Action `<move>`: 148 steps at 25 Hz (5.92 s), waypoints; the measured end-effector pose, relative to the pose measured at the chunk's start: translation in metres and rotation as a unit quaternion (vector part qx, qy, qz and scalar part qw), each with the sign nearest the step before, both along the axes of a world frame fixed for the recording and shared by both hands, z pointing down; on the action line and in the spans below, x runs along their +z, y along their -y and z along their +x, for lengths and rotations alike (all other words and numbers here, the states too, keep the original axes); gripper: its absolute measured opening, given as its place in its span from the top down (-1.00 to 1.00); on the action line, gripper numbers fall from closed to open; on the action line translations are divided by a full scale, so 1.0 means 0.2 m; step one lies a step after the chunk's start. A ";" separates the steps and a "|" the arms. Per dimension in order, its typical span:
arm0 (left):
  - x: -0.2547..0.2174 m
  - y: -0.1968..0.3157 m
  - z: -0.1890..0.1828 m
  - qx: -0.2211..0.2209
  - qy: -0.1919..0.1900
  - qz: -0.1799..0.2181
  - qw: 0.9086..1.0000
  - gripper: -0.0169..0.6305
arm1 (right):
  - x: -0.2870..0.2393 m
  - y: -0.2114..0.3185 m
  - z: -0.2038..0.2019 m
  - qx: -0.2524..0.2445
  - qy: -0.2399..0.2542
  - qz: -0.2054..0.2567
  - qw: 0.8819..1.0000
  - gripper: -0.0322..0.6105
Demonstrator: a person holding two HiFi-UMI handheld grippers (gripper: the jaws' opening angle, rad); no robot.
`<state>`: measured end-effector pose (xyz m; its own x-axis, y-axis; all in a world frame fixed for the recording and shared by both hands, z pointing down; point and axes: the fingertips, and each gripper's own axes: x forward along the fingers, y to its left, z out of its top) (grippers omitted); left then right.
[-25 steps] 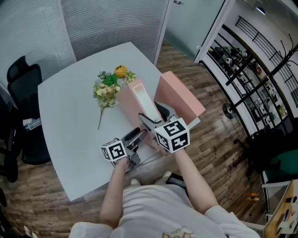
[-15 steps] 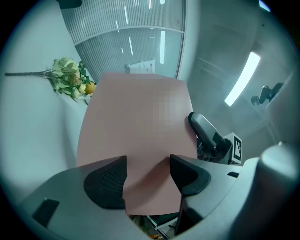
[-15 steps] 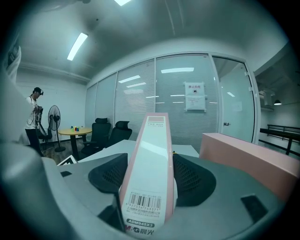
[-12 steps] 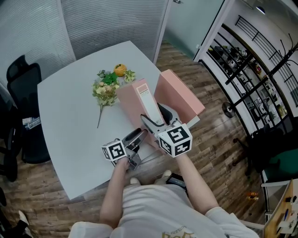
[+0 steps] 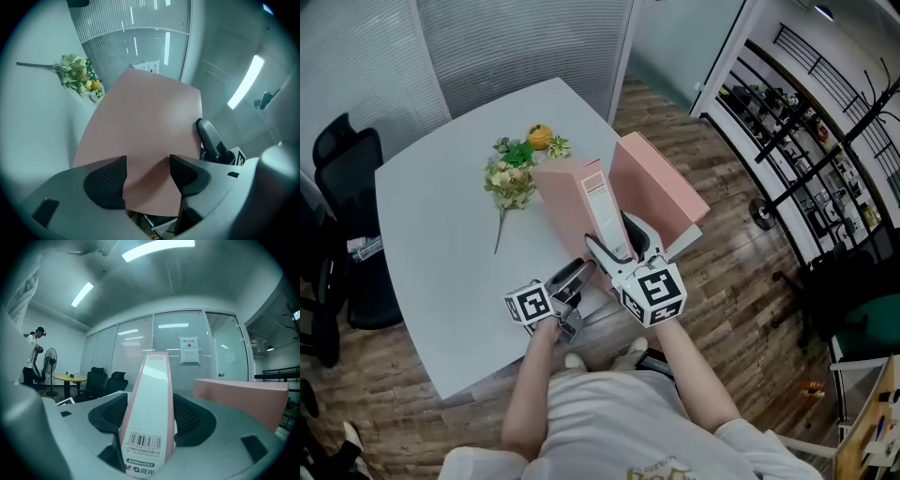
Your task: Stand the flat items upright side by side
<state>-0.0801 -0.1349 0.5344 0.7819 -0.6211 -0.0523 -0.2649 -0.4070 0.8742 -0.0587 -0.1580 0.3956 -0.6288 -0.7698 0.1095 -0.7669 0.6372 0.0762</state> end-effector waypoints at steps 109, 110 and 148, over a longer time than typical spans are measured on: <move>0.23 0.05 0.35 0.034 -0.066 -0.084 0.994 0.29 | 0.57 -0.19 0.51 0.050 -0.049 -0.110 0.991 0.07; 0.23 0.05 0.36 0.035 -0.066 -0.083 0.994 0.29 | 0.57 -0.18 0.52 0.050 -0.049 -0.110 0.991 0.07; 0.22 0.16 0.52 0.036 -0.067 -0.096 0.993 0.30 | 0.56 -0.07 0.69 0.064 -0.058 -0.117 0.989 0.07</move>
<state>0.0233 -0.1661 0.5794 0.8186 -0.5726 -0.0446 -0.1179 -0.2435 0.9627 0.0798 -0.1433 0.5076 -0.5007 -0.7876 0.3592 -0.8372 0.5461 0.0305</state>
